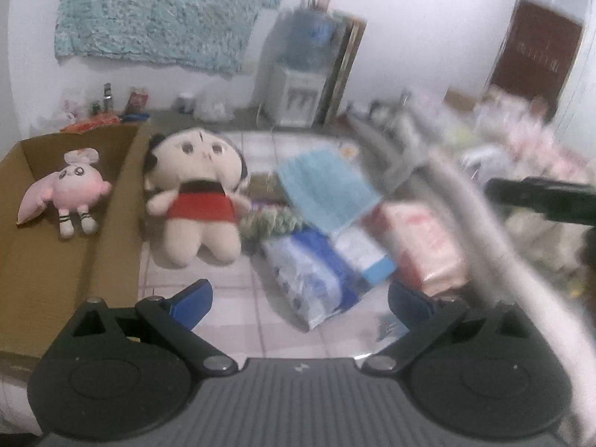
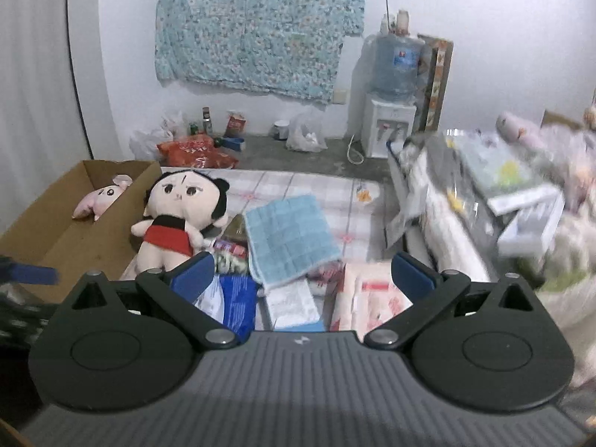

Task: Organize soft objects
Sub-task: 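Move the right tool to the blue wipes pack and grasp it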

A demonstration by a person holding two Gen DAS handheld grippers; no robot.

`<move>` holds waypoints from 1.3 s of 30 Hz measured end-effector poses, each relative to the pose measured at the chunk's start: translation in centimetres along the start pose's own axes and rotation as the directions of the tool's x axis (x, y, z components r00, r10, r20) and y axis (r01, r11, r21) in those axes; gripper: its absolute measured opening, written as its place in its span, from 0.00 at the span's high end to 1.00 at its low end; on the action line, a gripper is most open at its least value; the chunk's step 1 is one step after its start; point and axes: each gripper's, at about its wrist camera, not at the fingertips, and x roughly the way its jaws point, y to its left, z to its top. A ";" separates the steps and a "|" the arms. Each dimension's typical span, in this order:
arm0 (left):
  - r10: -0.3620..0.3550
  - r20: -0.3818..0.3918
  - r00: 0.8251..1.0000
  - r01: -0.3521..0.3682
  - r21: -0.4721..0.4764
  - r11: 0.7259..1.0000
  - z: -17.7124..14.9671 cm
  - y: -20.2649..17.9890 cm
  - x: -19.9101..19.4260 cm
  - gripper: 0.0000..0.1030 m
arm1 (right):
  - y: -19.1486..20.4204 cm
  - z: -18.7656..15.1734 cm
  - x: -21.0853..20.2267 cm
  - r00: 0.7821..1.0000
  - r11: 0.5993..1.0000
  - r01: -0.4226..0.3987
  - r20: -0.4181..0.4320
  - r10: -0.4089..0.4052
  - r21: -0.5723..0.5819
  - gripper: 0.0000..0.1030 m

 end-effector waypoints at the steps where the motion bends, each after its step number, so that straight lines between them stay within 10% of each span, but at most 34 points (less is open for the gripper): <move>1: 0.032 -0.017 0.999 -0.031 0.027 0.999 0.0 -0.5 1.2 0.02 | -0.6 -1.0 0.3 1.000 1.000 -0.007 -0.003 0.007 0.017 0.01; 13: 0.130 -0.132 0.983 -0.111 0.145 0.983 -0.3 -2.8 10.5 0.13 | 0.4 -7.1 12.9 0.952 0.941 -0.214 -0.161 0.261 0.262 0.07; 23: 0.061 -0.235 0.970 -0.038 0.099 0.994 0.6 -1.9 15.1 0.31 | 0.8 -7.7 21.8 0.879 0.845 -0.284 -0.229 0.418 0.454 0.50; 39: -0.084 -0.252 0.964 0.115 0.111 0.987 1.0 -2.7 15.7 0.27 | 0.0 -8.2 25.0 0.844 0.791 -0.278 -0.255 0.472 0.545 0.51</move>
